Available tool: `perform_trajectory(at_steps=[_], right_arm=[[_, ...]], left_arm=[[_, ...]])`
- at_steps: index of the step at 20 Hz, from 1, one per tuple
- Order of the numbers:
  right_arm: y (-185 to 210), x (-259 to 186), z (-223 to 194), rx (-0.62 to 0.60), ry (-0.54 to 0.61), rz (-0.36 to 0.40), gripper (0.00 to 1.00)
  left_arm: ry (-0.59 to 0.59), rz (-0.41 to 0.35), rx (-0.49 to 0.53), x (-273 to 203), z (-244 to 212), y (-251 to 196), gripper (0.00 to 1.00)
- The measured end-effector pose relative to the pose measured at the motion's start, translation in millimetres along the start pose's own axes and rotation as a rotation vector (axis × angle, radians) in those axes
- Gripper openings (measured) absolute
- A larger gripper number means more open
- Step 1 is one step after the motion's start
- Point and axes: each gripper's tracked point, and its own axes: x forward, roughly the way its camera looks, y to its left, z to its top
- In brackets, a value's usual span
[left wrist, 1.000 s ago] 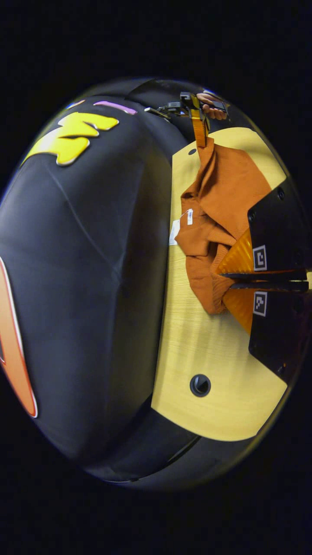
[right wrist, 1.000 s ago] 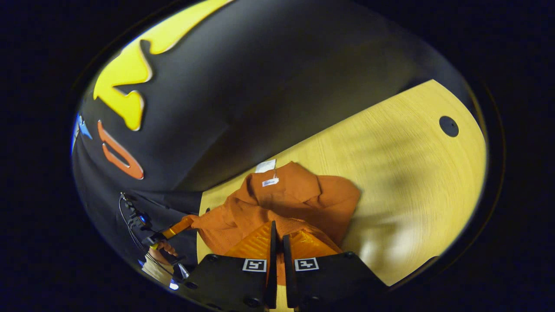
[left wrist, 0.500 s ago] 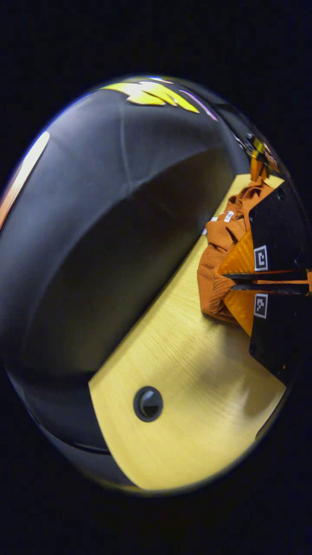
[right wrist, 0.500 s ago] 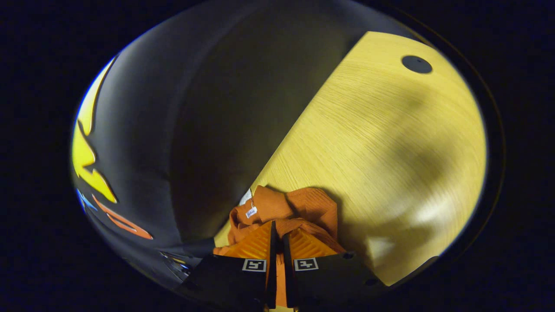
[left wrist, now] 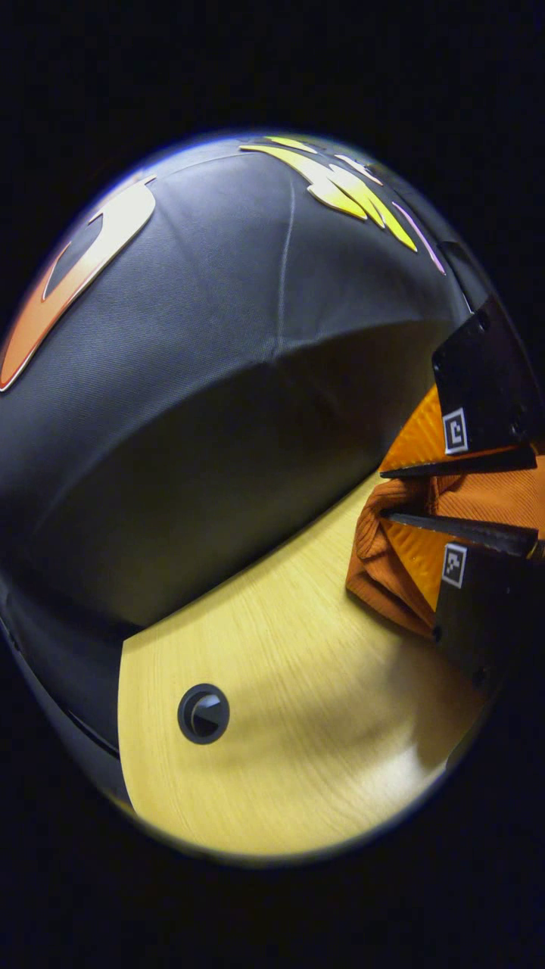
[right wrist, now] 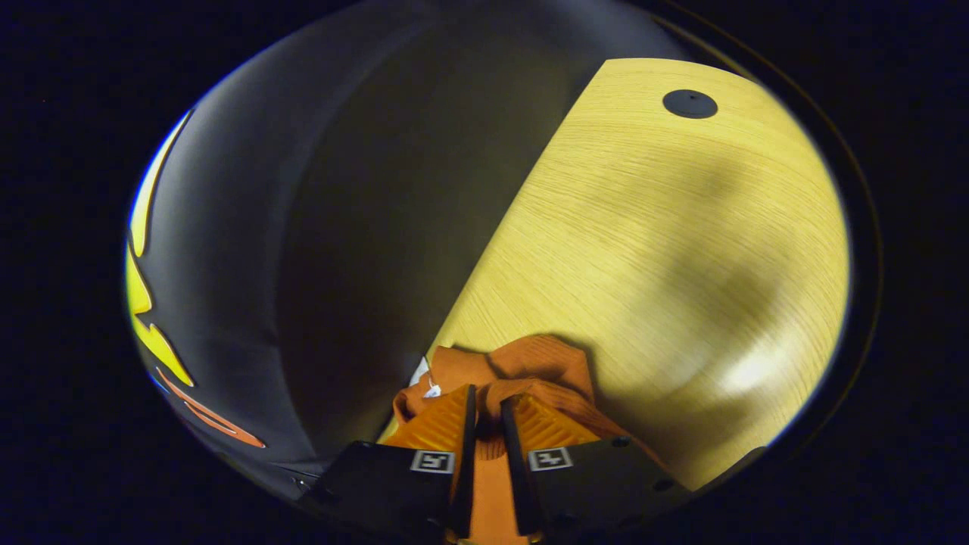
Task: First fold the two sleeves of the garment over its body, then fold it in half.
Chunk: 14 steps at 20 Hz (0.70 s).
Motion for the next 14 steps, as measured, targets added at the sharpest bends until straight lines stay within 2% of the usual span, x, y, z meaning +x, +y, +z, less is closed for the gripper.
perform_trajectory(at_steps=[1,2,3,4,5,6,7,8,9,10,11,14], right_arm=[[2.2,0.3,1.4,0.008,0.001,0.003,0.35],[4.0,-1.1,3.5,0.017,0.002,0.016,0.34],[7.5,-3.7,8.5,0.026,0.001,0.029,0.38],[7.2,-6.4,12.1,0.031,0.001,0.037,0.41],[7.0,-3.4,13.3,0.031,0.0,0.04,0.54],[8.5,-2.7,13.6,0.021,-0.008,0.044,0.54],[12.7,0.8,12.6,0.012,-0.016,0.052,0.61],[14.7,0.4,16.7,0.001,-0.03,0.055,0.69],[18.0,-1.1,24.3,-0.012,-0.053,0.06,0.85],[19.7,-3.4,29.5,-0.021,-0.071,0.066,0.87],[22.2,-4.4,33.2,-0.022,-0.078,0.061,0.87],[23.0,-15.5,38.8,-0.049,-0.088,0.048,0.88]], left_arm=[[-0.005,-0.006,-0.015,1.7,-1.1,-2.4,0.32],[-0.011,-0.014,-0.033,3.7,0.0,-2.6,0.44],[-0.013,-0.022,-0.048,4.2,-0.8,-5.4,0.37],[-0.016,-0.021,-0.058,6.0,-0.8,-3.5,0.77],[-0.018,-0.021,-0.066,6.7,-1.2,0.8,0.68],[-0.026,-0.019,-0.072,8.4,0.8,2.6,0.75],[-0.026,-0.02,-0.072,9.1,0.4,4.7,0.79],[-0.025,-0.017,-0.068,11.5,-1.8,6.0,0.88],[-0.028,-0.017,-0.07,12.8,-0.6,8.2,0.95],[-0.033,-0.025,-0.082,14.0,-0.4,6.4,1.0],[-0.044,-0.033,-0.104,14.0,1.1,6.6,0.96],[-0.085,-0.064,-0.207,19.1,8.1,0.7,0.95]])
